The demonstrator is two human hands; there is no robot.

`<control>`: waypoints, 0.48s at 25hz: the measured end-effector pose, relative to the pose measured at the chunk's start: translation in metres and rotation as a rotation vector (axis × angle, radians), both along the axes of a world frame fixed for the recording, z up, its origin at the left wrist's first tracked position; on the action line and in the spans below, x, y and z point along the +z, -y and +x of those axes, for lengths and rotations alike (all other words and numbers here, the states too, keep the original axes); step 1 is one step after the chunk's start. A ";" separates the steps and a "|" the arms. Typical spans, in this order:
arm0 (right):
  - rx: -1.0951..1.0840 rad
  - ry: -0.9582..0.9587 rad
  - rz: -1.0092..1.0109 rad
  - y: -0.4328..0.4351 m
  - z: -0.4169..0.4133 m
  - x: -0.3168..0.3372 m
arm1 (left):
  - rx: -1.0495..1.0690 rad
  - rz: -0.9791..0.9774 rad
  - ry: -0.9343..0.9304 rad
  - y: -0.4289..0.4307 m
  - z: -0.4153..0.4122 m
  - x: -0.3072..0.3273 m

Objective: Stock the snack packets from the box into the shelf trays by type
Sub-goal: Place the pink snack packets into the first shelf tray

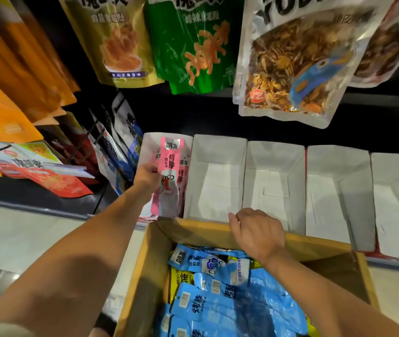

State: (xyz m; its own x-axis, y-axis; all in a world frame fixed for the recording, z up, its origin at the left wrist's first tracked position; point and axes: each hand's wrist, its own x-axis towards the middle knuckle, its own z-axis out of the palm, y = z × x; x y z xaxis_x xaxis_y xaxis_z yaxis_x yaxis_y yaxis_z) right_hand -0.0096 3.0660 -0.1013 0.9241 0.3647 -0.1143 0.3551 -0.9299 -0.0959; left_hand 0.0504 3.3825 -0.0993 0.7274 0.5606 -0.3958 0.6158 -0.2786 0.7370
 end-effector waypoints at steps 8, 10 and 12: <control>0.013 0.013 -0.026 -0.001 0.005 -0.006 | -0.044 0.049 -0.041 0.001 0.010 -0.042; 0.011 0.012 -0.025 -0.001 0.005 -0.007 | -0.149 0.208 -0.027 0.001 0.008 -0.045; 0.014 0.004 -0.032 -0.001 0.006 -0.008 | -0.362 0.513 -0.078 0.004 -0.002 -0.042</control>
State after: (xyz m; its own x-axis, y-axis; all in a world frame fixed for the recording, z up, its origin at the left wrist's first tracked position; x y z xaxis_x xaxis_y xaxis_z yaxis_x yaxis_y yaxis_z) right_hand -0.0035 3.0668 -0.1088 0.9193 0.3739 -0.1227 0.3686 -0.9274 -0.0646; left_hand 0.0483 3.3783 -0.1411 0.8862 0.4173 -0.2014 0.4631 -0.7854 0.4107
